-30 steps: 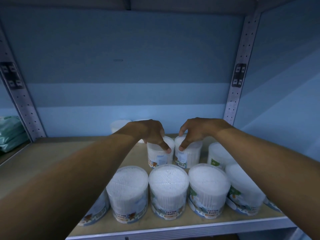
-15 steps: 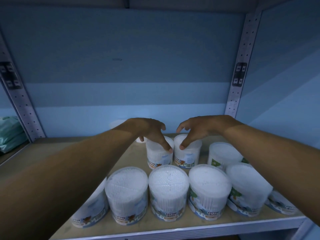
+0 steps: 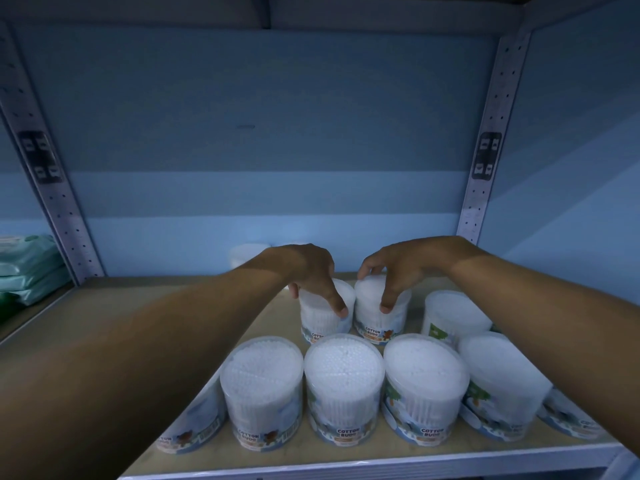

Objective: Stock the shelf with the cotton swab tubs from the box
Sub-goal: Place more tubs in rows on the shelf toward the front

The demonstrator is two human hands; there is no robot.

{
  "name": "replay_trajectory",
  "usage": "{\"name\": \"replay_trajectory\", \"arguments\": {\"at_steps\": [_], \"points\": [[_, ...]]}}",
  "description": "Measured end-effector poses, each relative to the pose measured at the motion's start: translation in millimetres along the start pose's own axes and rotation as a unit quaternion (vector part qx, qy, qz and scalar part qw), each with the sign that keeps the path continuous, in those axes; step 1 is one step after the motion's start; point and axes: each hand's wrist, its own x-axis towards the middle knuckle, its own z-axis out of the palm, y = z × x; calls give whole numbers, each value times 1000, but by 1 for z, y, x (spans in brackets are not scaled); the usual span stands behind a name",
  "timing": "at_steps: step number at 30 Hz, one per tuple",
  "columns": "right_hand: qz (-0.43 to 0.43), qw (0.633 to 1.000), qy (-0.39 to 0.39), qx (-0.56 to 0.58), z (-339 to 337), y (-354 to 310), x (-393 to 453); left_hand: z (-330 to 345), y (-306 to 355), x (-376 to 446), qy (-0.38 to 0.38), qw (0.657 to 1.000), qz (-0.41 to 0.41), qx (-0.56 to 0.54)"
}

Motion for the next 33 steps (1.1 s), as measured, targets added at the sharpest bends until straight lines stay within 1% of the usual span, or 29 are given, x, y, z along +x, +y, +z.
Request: {"name": "replay_trajectory", "arguments": {"at_steps": [3, 6, 8, 12, 16, 19, 22, 24, 27, 33], "points": [[-10, 1000, 5, 16, -1, 3, -3, -1, 0, -3, 9, 1000, 8, 3], [13, 999, 29, 37, 0, 4, 0, -1, -4, 1, -23, 998, 27, -53], [29, 998, 33, 34, 2, 3, 3, 0, -4, 1, -38, 996, 35, -70], [37, 998, 41, 25, 6, 0, 3, 1, -4, 3, -33, 997, 41, -64], [33, 998, 37, 27, 6, -1, 1, 3, -2, 6, -21, 998, 18, -53], [13, 999, 27, 16, 3, 2, -4, 3, 3, 5, -8, 999, 0, -38], [-12, 1000, 22, 9, 2, 5, -11, 2, 7, 4, -10, 999, -9, -33], [-13, 999, 35, 18, 3, 5, -11, 2, 7, 4, -12, 999, -6, -32], [4, 999, 49, 2, 6, 4, -8, 4, 6, 6, -9, 999, 14, -43], [10, 999, 40, -4, 8, 1, -2, 4, 7, 6, -9, 998, 12, -60]]}}
